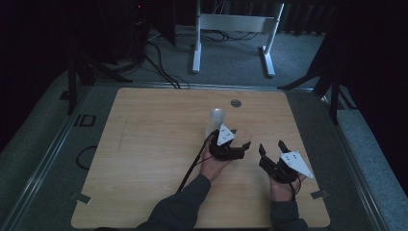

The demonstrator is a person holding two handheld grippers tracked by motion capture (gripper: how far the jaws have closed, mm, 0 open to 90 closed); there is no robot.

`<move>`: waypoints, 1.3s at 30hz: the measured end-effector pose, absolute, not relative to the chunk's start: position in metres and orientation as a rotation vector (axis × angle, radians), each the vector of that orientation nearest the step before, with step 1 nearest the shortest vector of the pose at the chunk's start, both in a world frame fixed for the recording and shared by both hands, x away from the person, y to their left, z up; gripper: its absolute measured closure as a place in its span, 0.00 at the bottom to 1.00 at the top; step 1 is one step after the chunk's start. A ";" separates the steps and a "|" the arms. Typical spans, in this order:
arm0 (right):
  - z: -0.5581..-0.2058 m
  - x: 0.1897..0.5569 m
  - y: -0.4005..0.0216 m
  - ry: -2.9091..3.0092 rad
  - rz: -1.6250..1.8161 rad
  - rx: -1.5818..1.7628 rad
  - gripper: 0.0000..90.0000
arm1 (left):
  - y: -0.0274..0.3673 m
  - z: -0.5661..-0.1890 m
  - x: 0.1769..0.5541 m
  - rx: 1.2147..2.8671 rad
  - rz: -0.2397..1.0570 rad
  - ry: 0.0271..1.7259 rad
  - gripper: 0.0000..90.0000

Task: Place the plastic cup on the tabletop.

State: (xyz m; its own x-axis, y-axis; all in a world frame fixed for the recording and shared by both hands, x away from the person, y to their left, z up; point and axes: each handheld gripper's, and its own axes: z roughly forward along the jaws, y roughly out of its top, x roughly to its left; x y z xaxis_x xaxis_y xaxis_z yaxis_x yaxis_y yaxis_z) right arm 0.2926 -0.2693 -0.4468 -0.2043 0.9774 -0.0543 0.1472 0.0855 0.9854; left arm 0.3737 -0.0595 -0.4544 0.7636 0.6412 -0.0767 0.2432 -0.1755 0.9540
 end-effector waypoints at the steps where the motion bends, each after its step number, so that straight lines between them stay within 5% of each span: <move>1: -0.447 0.293 -0.269 1.506 1.224 1.167 0.32 | -0.060 -0.456 0.373 1.754 0.410 0.697 0.31; 39: -0.446 0.292 -0.270 1.500 1.230 1.166 0.32 | -0.065 -0.473 0.373 1.806 0.416 0.696 0.31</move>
